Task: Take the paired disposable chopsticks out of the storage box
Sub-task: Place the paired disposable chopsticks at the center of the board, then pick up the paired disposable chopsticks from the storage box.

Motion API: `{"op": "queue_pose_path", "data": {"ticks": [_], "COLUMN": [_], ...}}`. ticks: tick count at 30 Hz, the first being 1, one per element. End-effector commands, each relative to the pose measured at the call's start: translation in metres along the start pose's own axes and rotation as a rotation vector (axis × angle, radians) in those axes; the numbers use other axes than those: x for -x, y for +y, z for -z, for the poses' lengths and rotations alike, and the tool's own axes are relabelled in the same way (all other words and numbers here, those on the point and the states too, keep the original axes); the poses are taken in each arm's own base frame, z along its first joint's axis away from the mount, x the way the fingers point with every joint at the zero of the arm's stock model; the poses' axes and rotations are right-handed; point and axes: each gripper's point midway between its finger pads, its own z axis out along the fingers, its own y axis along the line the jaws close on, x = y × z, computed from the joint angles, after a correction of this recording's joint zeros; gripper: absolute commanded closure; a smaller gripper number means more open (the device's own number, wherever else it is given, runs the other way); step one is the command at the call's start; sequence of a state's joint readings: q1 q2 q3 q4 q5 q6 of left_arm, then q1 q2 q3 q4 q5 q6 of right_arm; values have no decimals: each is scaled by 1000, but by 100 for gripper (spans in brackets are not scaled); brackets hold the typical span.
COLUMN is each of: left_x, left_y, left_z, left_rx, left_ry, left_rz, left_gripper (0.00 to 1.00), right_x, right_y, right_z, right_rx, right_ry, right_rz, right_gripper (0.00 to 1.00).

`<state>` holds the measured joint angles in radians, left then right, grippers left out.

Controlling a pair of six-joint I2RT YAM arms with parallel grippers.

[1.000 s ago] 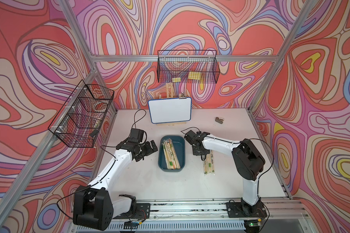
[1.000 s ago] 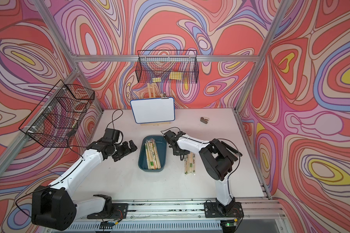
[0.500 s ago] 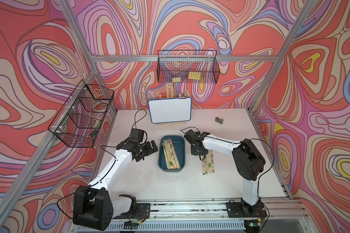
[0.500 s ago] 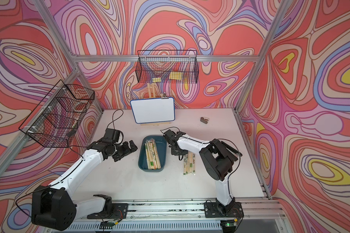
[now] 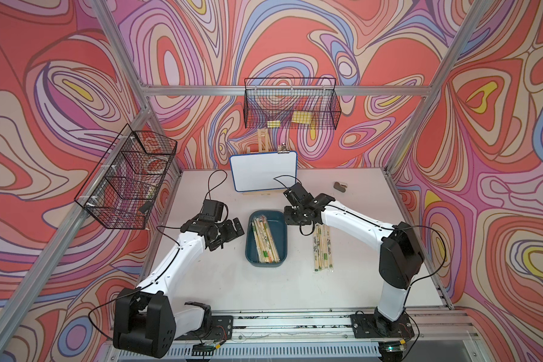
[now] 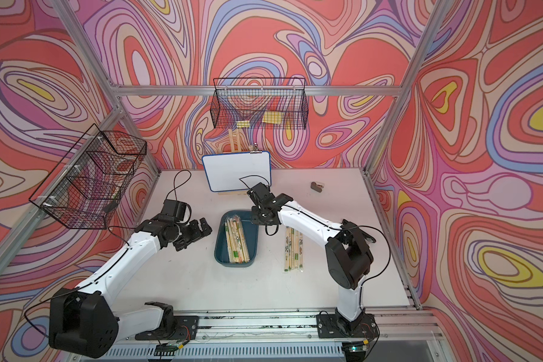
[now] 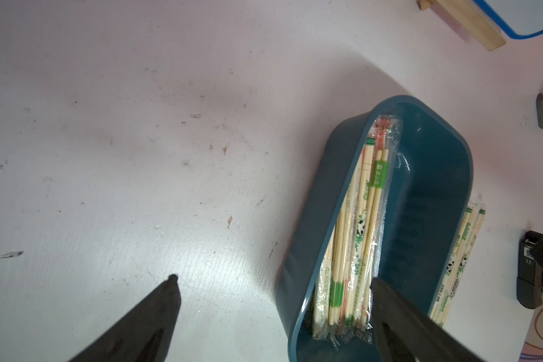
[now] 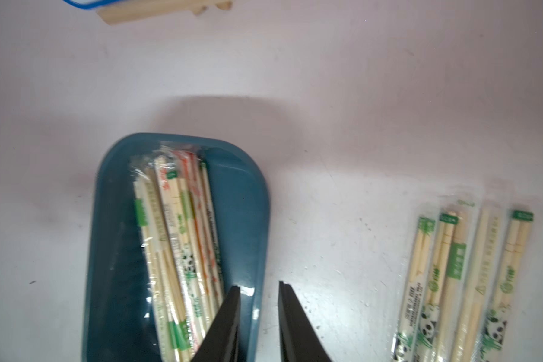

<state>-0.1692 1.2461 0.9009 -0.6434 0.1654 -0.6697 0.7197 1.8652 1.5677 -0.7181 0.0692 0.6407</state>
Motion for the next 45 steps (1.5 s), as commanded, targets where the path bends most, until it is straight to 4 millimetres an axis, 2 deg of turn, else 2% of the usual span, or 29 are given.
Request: {"op": "queue_pose_path", "data": {"ticks": [1,5,9,18,35,39,45], "left_x": [5,11,14,12,10,10,9], "left_y": [5,8,11,12,13,13,13], "left_z": [0,3,5,5,3,3,3], "left_rx": [27,42,43,36,35,34,29], "left_ry": [-5,-18,-21,-20,-15,-15,-15], "left_rz": [5,4,9,9,8,8,12], "left_gripper": [0,0,0,0,0,0,0], "right_x": [-4,-10,-18,-28,-39,-40,-38], "right_y": [31,52,61,60,57,56,56], "right_z": [-13,-33,-55,-89,-115,-116,-112], "right_rx": [57,65,67,37,16,13,13], "right_ry": [29,58,91,139,177,181,175], "right_rz": [54,89,103,111,116,116,117], "right_gripper": [74,76,79,80,81,84,94]}}
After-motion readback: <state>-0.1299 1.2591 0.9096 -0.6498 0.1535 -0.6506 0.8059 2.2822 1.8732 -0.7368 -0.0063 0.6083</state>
